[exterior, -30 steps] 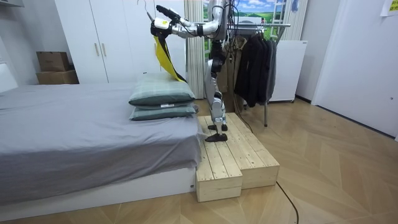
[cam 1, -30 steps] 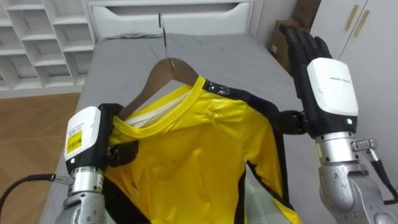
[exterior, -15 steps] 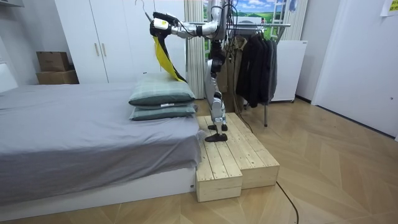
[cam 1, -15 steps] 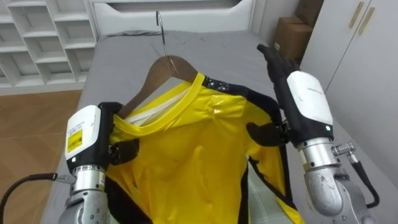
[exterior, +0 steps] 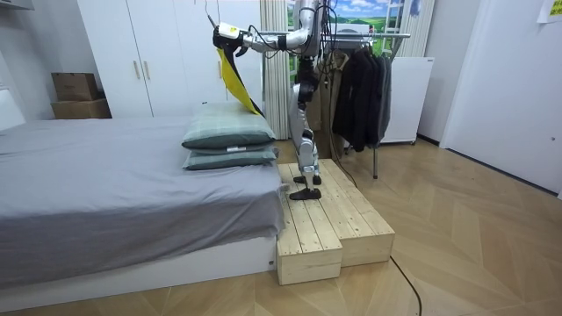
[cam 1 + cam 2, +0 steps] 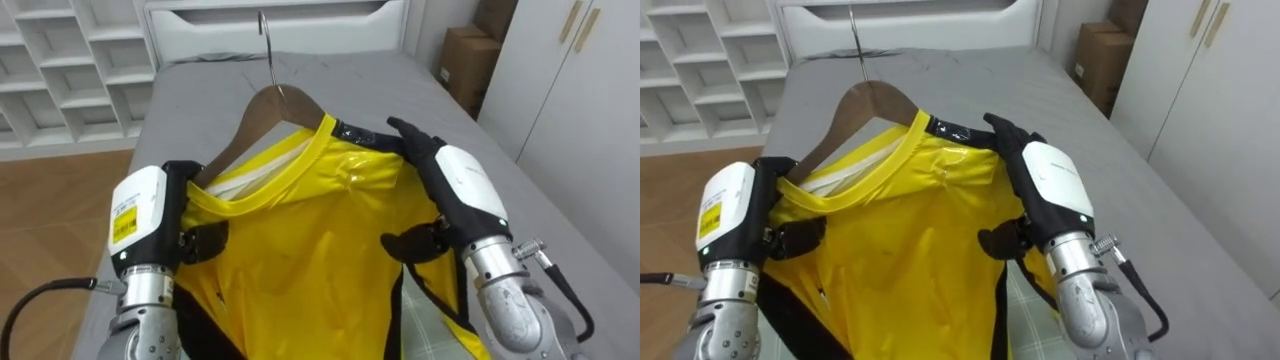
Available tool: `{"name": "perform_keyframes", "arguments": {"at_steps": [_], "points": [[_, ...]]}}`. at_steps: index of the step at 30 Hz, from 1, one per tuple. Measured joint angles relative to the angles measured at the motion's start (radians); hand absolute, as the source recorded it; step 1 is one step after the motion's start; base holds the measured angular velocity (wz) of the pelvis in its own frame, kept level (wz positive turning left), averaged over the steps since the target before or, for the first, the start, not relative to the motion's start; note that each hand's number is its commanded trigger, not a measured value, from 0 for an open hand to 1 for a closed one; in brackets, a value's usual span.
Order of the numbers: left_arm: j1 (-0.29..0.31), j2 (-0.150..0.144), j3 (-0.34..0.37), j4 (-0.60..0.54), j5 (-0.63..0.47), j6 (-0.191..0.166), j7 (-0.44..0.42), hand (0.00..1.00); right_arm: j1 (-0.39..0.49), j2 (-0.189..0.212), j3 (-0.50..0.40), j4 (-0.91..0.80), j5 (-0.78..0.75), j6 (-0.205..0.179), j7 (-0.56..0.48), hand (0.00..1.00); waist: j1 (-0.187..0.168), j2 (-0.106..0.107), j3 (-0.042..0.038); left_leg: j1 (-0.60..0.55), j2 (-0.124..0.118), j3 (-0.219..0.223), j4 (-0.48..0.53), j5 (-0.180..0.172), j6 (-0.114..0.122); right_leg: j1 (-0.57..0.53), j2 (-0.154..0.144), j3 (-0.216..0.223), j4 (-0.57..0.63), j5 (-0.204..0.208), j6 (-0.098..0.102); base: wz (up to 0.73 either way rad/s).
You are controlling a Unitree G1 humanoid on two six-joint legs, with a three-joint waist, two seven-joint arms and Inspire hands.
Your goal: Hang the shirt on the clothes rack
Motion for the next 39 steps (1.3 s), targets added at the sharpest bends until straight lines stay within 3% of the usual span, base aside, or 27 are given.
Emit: {"name": "perform_keyframes", "arguments": {"at_steps": [4, 7, 13, 20, 25, 34, 39], "points": [[0.011, -0.003, -0.001, 0.000, 0.019, 0.002, 0.000, 1.00, 0.000, 0.015, 0.004, 0.003, -0.001, 0.000, 0.004, 0.00, 0.000, 0.000, -0.0003, 0.000, 0.000, 0.000, -0.001, 0.000, 0.000, 0.000, 0.001, 0.001, -0.001, 0.000, 0.000, 0.00], [0.013, -0.021, -0.005, 0.000, 0.068, 0.005, 0.000, 1.00, 0.000, 0.020, 0.034, 0.005, -0.018, 0.001, 0.004, 0.00, 0.004, 0.000, -0.0012, -0.004, -0.001, -0.001, 0.000, 0.000, 0.000, -0.002, 0.002, 0.001, -0.001, 0.000, 0.000, 0.01], [0.012, -0.051, -0.017, -0.001, 0.145, 0.027, -0.012, 1.00, -0.027, 0.076, 0.038, 0.079, -0.049, 0.001, -0.017, 0.00, 0.023, 0.000, -0.0033, -0.016, -0.002, -0.008, 0.009, 0.000, 0.000, -0.008, 0.000, -0.003, 0.000, 0.000, 0.000, 0.03], [0.012, -0.059, -0.052, -0.041, 0.154, 0.028, -0.024, 1.00, -0.114, 0.093, 0.031, 0.118, -0.075, -0.001, -0.063, 0.00, 0.025, -0.004, -0.0061, -0.010, -0.004, -0.027, 0.017, 0.000, 0.000, 0.008, -0.003, -0.026, -0.001, 0.000, 0.000, 0.08], [0.012, -0.059, -0.076, -0.054, 0.153, 0.028, -0.039, 1.00, -0.120, 0.096, 0.031, 0.118, -0.115, -0.002, -0.092, 0.00, 0.025, -0.010, -0.0079, 0.004, -0.004, -0.028, 0.017, 0.000, 0.000, 0.024, -0.003, -0.027, -0.001, -0.001, 0.002, 0.00], [0.012, -0.084, -0.094, -0.055, 0.146, 0.034, -0.050, 1.00, -0.120, 0.095, 0.030, 0.118, -0.116, -0.001, -0.108, 0.00, 0.022, -0.024, -0.0096, -0.002, -0.014, -0.038, 0.029, 0.001, 0.001, 0.028, -0.005, -0.029, 0.000, -0.002, 0.003, 0.02], [0.012, -0.088, -0.099, -0.060, 0.118, 0.038, -0.053, 1.00, -0.121, 0.095, 0.031, 0.135, -0.113, -0.003, -0.152, 0.00, 0.022, -0.028, -0.0084, -0.004, -0.018, -0.051, 0.030, 0.003, 0.004, 0.032, -0.012, -0.052, -0.001, -0.005, 0.007, 0.10]]}}
